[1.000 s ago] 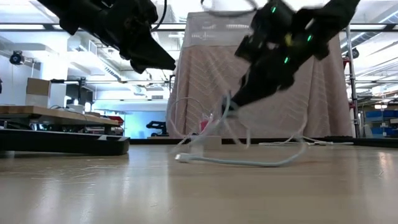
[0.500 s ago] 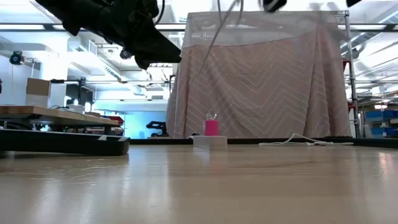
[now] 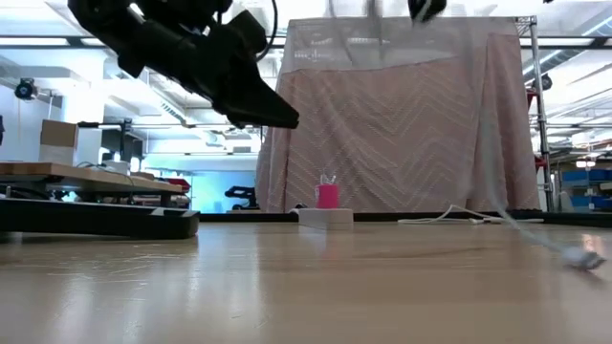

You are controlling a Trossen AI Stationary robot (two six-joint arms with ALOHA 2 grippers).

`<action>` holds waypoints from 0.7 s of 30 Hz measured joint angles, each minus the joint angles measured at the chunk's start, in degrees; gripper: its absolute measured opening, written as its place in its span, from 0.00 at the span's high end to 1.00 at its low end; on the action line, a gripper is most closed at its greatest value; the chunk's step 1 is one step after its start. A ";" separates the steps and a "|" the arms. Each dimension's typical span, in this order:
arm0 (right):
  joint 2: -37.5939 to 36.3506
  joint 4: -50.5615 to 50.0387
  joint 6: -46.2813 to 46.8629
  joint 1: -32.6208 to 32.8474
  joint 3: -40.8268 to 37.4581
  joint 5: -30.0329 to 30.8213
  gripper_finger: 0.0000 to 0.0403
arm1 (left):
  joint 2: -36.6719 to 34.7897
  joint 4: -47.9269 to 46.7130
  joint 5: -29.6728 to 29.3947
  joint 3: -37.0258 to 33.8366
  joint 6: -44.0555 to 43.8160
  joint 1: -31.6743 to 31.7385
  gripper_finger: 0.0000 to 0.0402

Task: Insert USB
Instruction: Insert the white bottom charger cable to the black charger adapter

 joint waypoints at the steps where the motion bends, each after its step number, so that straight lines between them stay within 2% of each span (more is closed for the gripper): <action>1: -0.01 -0.07 -0.51 0.01 0.00 -1.69 0.67 | 0.41 0.18 0.00 0.35 0.45 0.00 0.61; 7: 0.10 -3.81 -0.66 -0.41 -0.09 8.48 0.67 | 2.52 0.74 0.59 2.47 1.53 -0.02 0.63; 16: 1.06 -4.01 -1.02 -1.13 -0.13 9.32 0.67 | 4.22 4.06 0.98 2.75 9.06 -1.21 0.65; 21: 1.01 -7.89 -0.96 -2.02 -0.13 14.23 0.67 | 2.13 -2.68 1.09 2.75 6.56 -1.60 0.64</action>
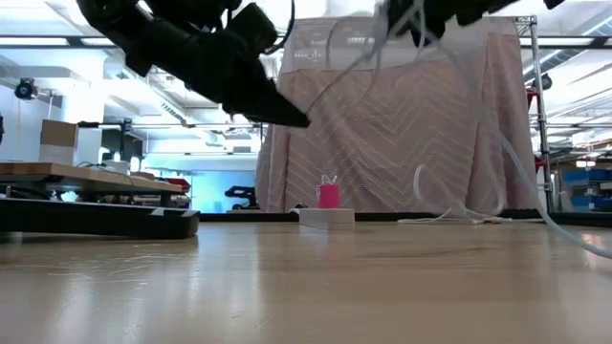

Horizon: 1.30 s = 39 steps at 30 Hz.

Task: Insert USB
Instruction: Insert the white bottom charger cable to the black charger adapter

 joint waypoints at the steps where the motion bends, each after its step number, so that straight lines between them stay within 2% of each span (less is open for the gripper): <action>1: 0.00 -0.74 0.01 -0.16 0.00 0.95 0.67 | -1.11 -1.96 -0.01 0.00 -0.80 0.02 0.64; 6: 2.07 -1.23 -0.44 -0.76 -0.04 0.89 0.66 | -5.52 -3.98 -0.28 0.00 -3.10 0.04 0.62; 10: 7.23 0.02 -3.34 -1.19 -0.03 0.45 0.67 | -5.92 4.84 -0.31 -0.03 -2.79 -0.01 0.61; 13: 12.70 0.74 -5.35 -1.38 0.61 0.45 0.67 | -3.60 12.44 -0.04 -0.02 -3.75 -0.02 0.60; 18: 18.41 1.55 -8.68 -0.19 5.51 3.90 0.67 | 0.04 12.73 7.54 -0.13 -10.14 1.29 0.60; 23: 19.81 1.43 -13.55 3.48 7.91 8.76 0.67 | 2.10 12.92 15.82 -0.51 -16.19 4.50 0.58; 26: 19.72 2.04 -15.05 4.81 8.96 11.49 0.66 | 4.31 17.90 18.26 -1.09 -19.57 5.44 0.54; 31: 19.71 1.14 -16.49 5.15 8.56 15.51 0.66 | 9.05 29.89 26.72 -1.61 -23.67 5.62 0.43; 33: 19.63 1.64 -16.84 5.26 8.56 15.73 0.67 | 10.88 35.07 27.84 -1.73 -24.07 5.64 0.39; 39: 19.65 0.69 -17.78 5.43 8.46 18.53 0.65 | 14.40 40.21 27.22 -0.91 -28.86 6.05 0.31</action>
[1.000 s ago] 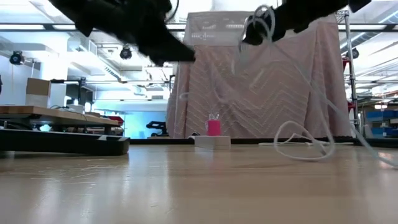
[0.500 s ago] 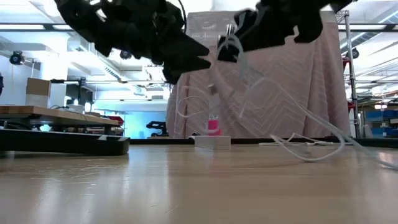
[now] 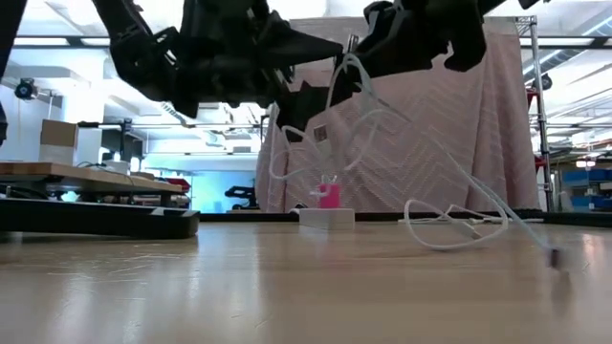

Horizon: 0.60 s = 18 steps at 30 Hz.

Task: Insert USB
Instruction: Insert the white bottom charger cable to the black charger adapter

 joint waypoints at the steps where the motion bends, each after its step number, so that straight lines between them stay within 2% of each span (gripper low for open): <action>1: 0.00 -0.45 0.00 0.03 0.00 0.87 0.65 | 0.39 0.76 0.26 0.20 -0.84 0.01 0.30; 6: -0.07 -1.84 -0.19 0.07 0.09 4.93 0.66 | 0.62 1.33 -2.36 1.31 -6.34 0.24 0.29; 13: -0.04 -2.74 -1.02 -0.06 0.07 9.60 0.64 | 0.73 2.00 -6.75 1.72 -17.98 1.47 0.33; 18: -0.02 -3.24 -0.97 -0.04 0.00 9.72 0.65 | 0.73 1.73 -7.96 1.70 -18.61 1.54 0.39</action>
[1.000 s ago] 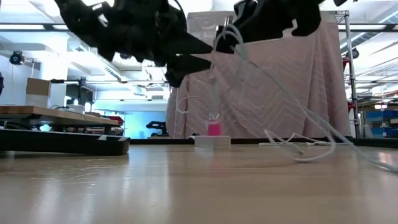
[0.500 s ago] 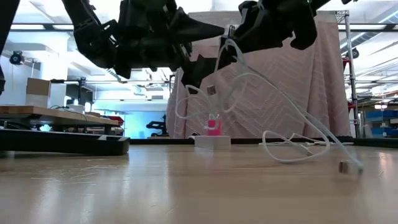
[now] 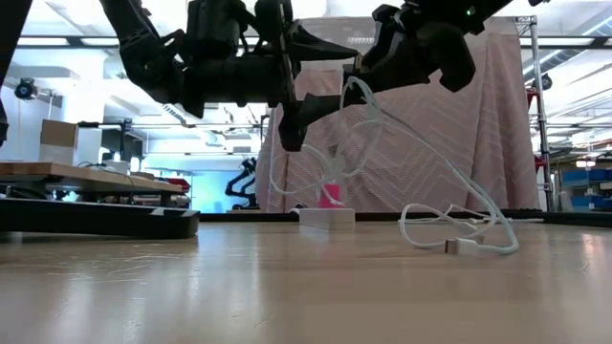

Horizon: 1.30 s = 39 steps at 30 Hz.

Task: Insert USB
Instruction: Insert the white bottom charger cable to the black charger adapter

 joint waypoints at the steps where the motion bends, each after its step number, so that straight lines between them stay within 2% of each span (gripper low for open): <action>1: 0.00 -0.02 0.03 0.00 0.00 -0.01 0.66 | 0.00 -0.04 -0.04 0.00 0.51 0.01 0.40; 13: 0.04 -0.30 -0.04 0.04 -0.07 -0.12 0.65 | 0.00 -1.68 -0.46 -0.02 3.25 0.09 0.60; 16: 0.04 -0.35 -0.29 0.04 -0.07 -0.09 0.64 | 0.00 -1.68 -0.50 -0.02 4.40 0.09 0.61; 25: -0.04 -0.24 3.72 0.11 -0.09 -0.31 0.46 | -0.84 -1.28 0.55 -0.02 6.67 0.14 0.60; 28: -0.79 -2.68 7.97 0.13 0.57 -0.48 0.41 | -2.42 -1.27 2.49 -0.02 8.02 0.43 0.60; 30: -1.93 -8.38 12.20 0.21 2.25 -1.24 0.38 | -3.89 -1.53 2.89 -0.02 8.57 0.65 0.61; 34: -3.67 -19.51 20.07 0.24 7.16 -6.94 0.33 | -8.16 -5.20 3.15 -0.02 11.19 1.62 0.60; 36: -3.91 -19.22 23.21 0.24 7.98 -9.23 0.31 | -11.40 -7.98 3.57 -0.02 13.17 2.33 0.60; 39: -3.60 -15.48 26.67 0.21 6.49 -9.31 0.30 | -17.13 -12.77 4.17 -0.02 17.06 3.17 0.60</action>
